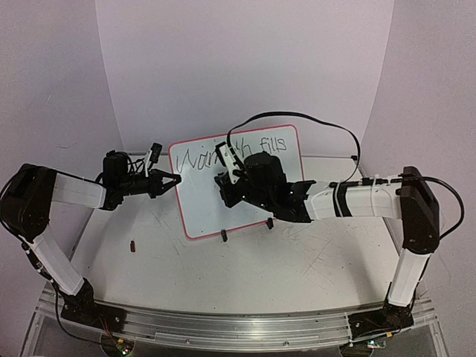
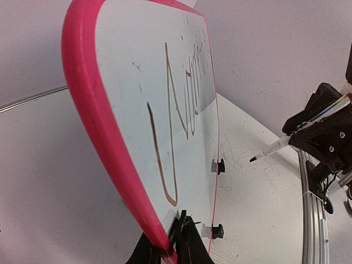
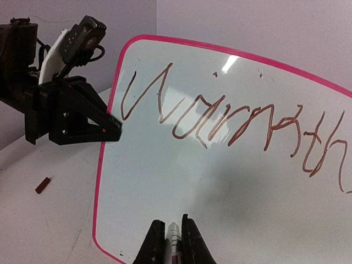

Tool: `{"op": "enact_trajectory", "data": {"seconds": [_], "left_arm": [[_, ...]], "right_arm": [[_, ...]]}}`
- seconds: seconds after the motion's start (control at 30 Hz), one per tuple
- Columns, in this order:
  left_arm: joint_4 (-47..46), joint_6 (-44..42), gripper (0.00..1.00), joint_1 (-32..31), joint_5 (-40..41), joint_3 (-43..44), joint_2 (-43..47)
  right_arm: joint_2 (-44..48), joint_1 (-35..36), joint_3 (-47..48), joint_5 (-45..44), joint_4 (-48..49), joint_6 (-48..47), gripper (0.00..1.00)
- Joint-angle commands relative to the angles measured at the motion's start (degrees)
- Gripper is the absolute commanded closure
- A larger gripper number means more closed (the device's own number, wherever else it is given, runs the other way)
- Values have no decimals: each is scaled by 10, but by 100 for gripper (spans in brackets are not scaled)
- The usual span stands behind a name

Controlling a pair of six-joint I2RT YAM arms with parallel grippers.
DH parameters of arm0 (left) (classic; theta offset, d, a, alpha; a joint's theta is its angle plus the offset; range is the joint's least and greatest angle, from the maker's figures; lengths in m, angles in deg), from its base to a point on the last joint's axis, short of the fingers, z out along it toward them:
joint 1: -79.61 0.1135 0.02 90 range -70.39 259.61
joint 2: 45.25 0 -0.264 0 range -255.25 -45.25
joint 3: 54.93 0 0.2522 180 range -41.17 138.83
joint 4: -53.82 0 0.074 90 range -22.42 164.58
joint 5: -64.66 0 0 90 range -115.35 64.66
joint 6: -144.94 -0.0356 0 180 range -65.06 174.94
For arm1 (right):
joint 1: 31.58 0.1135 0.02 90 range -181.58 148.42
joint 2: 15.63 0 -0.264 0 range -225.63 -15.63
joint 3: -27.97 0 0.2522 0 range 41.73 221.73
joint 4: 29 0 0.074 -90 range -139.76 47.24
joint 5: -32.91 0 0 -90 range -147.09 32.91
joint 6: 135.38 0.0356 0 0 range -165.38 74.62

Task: Write a sentence on the whiteboard

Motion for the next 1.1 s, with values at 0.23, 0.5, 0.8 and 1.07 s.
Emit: {"op": "enact_trajectory", "data": {"seconds": [0.23,0.5,0.8,1.07], "left_arm": [[45,-71,100,-4,110,6,-5],[48,-76,100,-7,114,6,-5],[51,-80,100,-9,112,7,-5],[53,-81,100,-11,113,8,-5]], "right_arm": [[-61,6,98,38,-20,-3,100],[-80,19,111,35,-16,-23,100],[-99,18,130,21,2,-9,100],[-146,21,191,46,-9,-19,100]]}}
